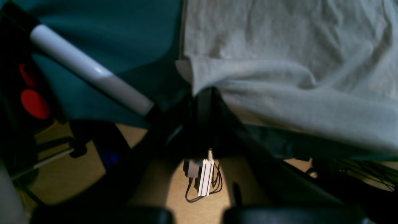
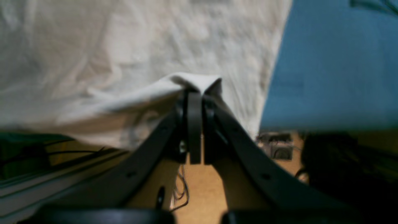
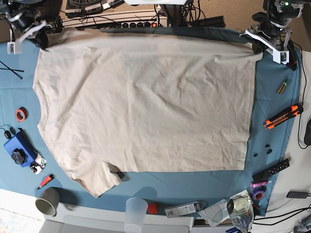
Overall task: Fold the T-shirt properly
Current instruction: 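Fold the collar edge over the shirt body with both grippers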
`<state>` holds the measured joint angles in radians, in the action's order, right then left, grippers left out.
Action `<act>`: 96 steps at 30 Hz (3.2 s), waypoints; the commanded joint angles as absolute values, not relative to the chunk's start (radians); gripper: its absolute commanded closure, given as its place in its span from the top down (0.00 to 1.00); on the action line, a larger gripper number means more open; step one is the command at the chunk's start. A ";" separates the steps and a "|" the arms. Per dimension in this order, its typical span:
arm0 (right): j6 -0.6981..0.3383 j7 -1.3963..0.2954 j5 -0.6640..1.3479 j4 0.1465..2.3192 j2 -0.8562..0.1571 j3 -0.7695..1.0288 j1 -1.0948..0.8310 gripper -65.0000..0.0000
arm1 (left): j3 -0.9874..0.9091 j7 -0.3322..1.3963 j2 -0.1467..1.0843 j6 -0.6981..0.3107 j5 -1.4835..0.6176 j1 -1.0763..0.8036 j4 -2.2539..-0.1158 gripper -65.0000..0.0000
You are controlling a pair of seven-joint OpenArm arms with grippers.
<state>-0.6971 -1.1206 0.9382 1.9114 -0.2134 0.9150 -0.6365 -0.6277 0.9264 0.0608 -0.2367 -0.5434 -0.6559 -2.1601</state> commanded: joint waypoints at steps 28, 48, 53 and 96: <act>-0.667 -0.934 0.664 1.922 -0.255 0.800 -0.509 0.00 | -0.547 0.832 0.085 -0.230 -0.503 -0.529 -2.074 0.00; -0.608 -0.855 0.525 1.922 -0.310 0.766 -0.405 0.00 | -0.454 0.729 0.086 -0.192 -0.358 -0.445 -2.074 0.00; -0.608 -0.844 0.523 1.858 -0.311 0.766 -0.372 0.00 | -0.454 0.725 0.086 -0.192 -0.358 -0.415 -2.073 0.00; -0.558 -0.727 0.317 1.419 -0.352 0.551 -0.003 0.00 | -0.454 0.698 0.086 -0.263 -0.288 -0.028 -1.651 0.00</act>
